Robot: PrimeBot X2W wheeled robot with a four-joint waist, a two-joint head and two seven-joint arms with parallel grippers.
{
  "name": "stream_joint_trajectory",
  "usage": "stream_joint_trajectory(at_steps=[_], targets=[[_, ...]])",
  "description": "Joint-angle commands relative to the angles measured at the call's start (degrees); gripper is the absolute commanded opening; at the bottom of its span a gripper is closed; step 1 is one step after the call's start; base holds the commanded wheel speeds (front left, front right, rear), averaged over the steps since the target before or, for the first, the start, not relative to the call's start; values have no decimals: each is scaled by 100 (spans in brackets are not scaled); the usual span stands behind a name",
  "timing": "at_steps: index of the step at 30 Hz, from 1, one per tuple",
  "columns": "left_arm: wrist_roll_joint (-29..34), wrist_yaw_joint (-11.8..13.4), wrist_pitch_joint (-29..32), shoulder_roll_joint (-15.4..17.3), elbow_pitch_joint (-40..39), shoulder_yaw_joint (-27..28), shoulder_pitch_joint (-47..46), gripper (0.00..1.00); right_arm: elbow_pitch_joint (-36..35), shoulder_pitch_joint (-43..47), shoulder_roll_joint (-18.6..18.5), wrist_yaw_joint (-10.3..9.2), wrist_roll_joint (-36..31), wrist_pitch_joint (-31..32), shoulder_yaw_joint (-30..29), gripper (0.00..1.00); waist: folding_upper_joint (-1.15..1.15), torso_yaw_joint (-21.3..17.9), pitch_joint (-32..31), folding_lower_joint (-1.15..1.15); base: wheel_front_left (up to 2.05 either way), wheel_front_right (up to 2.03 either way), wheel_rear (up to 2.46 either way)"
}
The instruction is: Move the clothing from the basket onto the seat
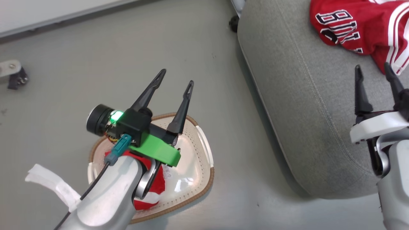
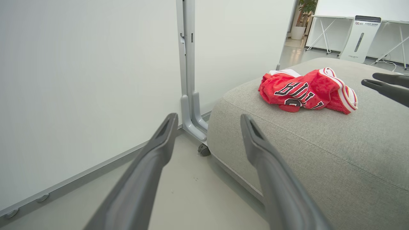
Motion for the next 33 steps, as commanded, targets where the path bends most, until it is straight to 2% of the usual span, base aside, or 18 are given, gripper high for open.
stream_joint_trajectory(at_steps=[1,5,17,24,33], targets=[[16,45,-4,-9,-14,112,202,100,-91,148,44,-6,23,-16,76,100,44,363,-440,0,0,0,0],[68,56,-5,-65,-81,520,525,100,-268,282,121,-6,58,-15,318,100,44,629,-678,0,0,0,0],[331,-115,-6,-200,-180,1852,1404,100,-545,647,400,-6,139,-16,923,100,44,1304,-1265,0,0,0,0],[556,-222,-6,-369,-207,2507,1852,100,-712,967,612,-6,123,-15,1036,100,44,1520,-1513,0,0,0,0],[831,-381,-6,-622,-266,3165,2422,100,-1124,1562,788,-6,59,-15,1154,100,44,1595,-1744,0,0,0,0]])
